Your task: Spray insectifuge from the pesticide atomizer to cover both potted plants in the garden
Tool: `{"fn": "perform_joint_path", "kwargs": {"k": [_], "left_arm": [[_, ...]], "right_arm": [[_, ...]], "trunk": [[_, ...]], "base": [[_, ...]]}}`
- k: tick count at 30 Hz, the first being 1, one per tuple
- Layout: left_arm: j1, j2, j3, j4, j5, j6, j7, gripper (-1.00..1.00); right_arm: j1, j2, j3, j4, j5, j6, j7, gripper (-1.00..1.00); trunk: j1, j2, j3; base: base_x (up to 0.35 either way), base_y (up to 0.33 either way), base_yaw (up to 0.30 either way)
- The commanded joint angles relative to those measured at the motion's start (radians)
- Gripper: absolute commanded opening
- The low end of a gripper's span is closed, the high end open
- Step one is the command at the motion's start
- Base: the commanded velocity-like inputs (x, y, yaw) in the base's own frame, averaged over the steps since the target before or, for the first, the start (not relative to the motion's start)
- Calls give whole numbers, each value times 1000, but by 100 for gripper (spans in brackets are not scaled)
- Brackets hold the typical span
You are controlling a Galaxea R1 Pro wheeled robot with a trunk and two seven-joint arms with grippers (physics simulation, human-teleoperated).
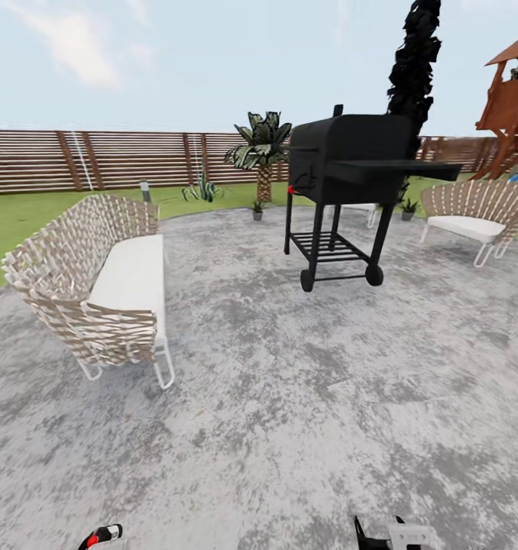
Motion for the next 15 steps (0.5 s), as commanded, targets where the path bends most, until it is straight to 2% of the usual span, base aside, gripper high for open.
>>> {"fn": "perform_joint_path", "kwargs": {"k": [1, 10, 15], "left_arm": [[0, 0, 0, 0, 0, -3, 2, -100], [0, 0, 0, -1, 0, -2, 2, -100], [0, 0, 0, -1, 0, -2, 2, -100]], "right_arm": [[-1, 0, -1, 1, 0, -3, 0, 100], [-1, 0, -1, 0, 0, -4, 0, 100], [-1, -1, 0, 1, 2, -4, 1, 100]], "trunk": [[0, 0, -1], [0, 0, -1], [0, 0, -1]], "base": [[111, -273, -300], [199, -225, -293], [242, -189, -66]]}}
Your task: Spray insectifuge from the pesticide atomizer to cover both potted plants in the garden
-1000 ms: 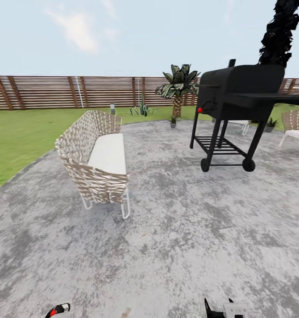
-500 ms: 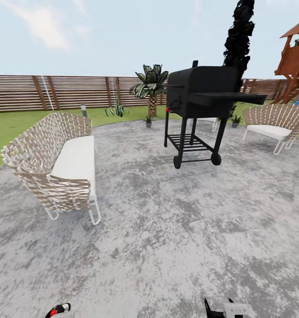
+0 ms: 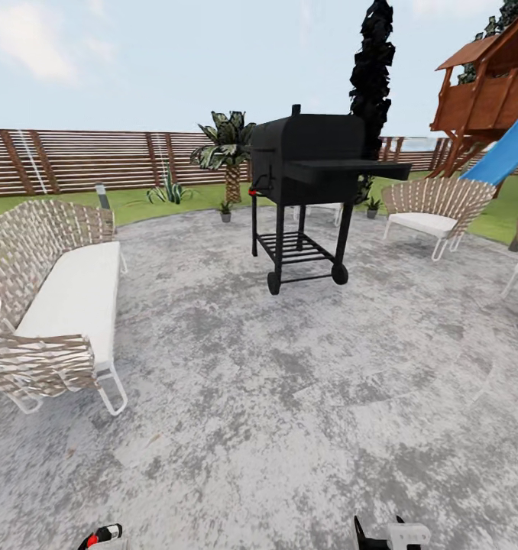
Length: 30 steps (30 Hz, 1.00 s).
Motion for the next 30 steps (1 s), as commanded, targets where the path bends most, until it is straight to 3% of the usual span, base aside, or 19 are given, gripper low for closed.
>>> {"fn": "perform_joint_path", "kwargs": {"k": [1, 20, 23, 24, 30], "left_arm": [[0, 0, 0, 0, 0, -3, 3, -100], [0, 4, 8, 2, 4, 5, 1, -100], [-1, 6, 8, 2, 5, 44, 2, -100], [-1, 7, 7, 1, 6, 86, 5, -100], [-1, 5, 10, -1, 8, 121, 8, -100]], "right_arm": [[-1, -1, -1, 1, 1, -3, 1, 100], [-1, -4, 1, 1, 3, -3, 4, 100], [0, -4, 1, 1, 3, -3, 4, 100], [-1, -4, 1, 1, 3, -3, 4, 100], [0, -3, 1, 1, 3, -3, 5, 100]], "trunk": [[0, 0, -1], [0, 0, -1], [0, 0, -1], [0, 0, -1], [0, 0, -1]], "base": [[243, -187, -9], [304, -71, -1], [330, 0, 0], [331, 0, 0], [331, 0, 0]]}}
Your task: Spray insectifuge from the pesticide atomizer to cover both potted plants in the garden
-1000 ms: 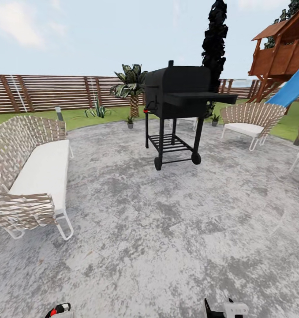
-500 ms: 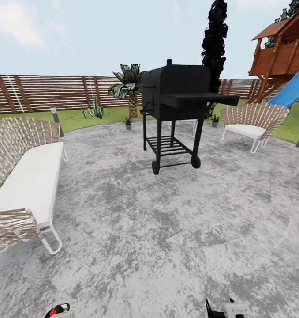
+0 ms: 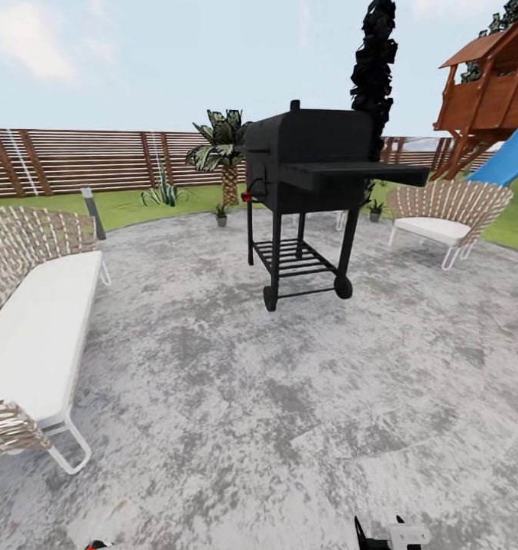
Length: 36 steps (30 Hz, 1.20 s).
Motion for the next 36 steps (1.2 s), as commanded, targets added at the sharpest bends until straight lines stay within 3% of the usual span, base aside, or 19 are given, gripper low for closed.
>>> {"fn": "perform_joint_path", "kwargs": {"k": [1, 18, 36], "left_arm": [[-1, 0, -1, 1, 1, -2, 2, -100], [-1, 0, -1, 0, 1, -2, 2, -100], [-1, 0, -1, 0, 1, -2, 2, -100]], "right_arm": [[-1, 0, -1, 1, 1, -3, 0, 100], [-1, 3, -1, 13, 2, -3, -5, 100], [-1, 2, -1, 16, 2, -3, -4, 100]], "trunk": [[0, 0, -1], [0, 0, -1], [0, 0, -1]], "base": [[332, 0, 0], [335, 0, 6], [336, 0, 158]]}}
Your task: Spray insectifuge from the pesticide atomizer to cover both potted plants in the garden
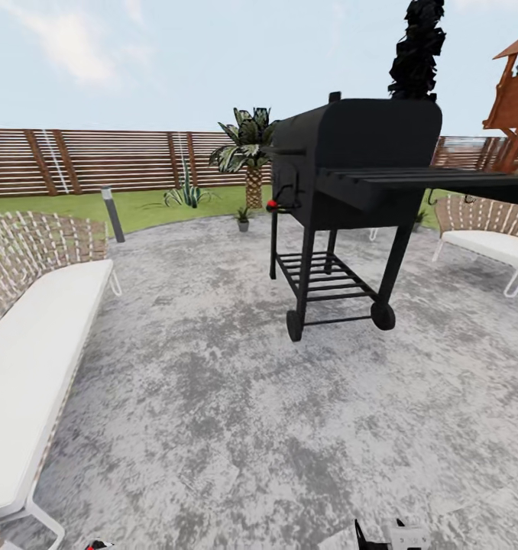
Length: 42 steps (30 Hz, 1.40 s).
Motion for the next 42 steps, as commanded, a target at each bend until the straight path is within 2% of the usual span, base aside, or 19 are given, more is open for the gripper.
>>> {"fn": "perform_joint_path", "kwargs": {"k": [1, 13, 26, 42], "left_arm": [[-1, 0, -1, 1, 1, -3, 3, -100], [-1, 0, -1, 1, 1, -3, 3, -100], [-1, -1, -1, 1, 1, -3, 3, -100], [-1, -3, -1, 1, 1, -3, 3, -100]], "right_arm": [[0, 0, -1, 1, 1, -3, 0, 100], [0, 0, -1, 1, 1, -3, 0, 100], [0, 1, 0, -1, 1, -3, 3, 100], [-1, 2, 0, 0, 1, -3, 3, 100]], "trunk": [[0, 0, -1], [0, 0, -1], [0, 0, -1], [0, 0, -1]], "base": [[336, 0, 7], [336, 6, 1], [336, 110, 9], [226, 32, 255]]}}
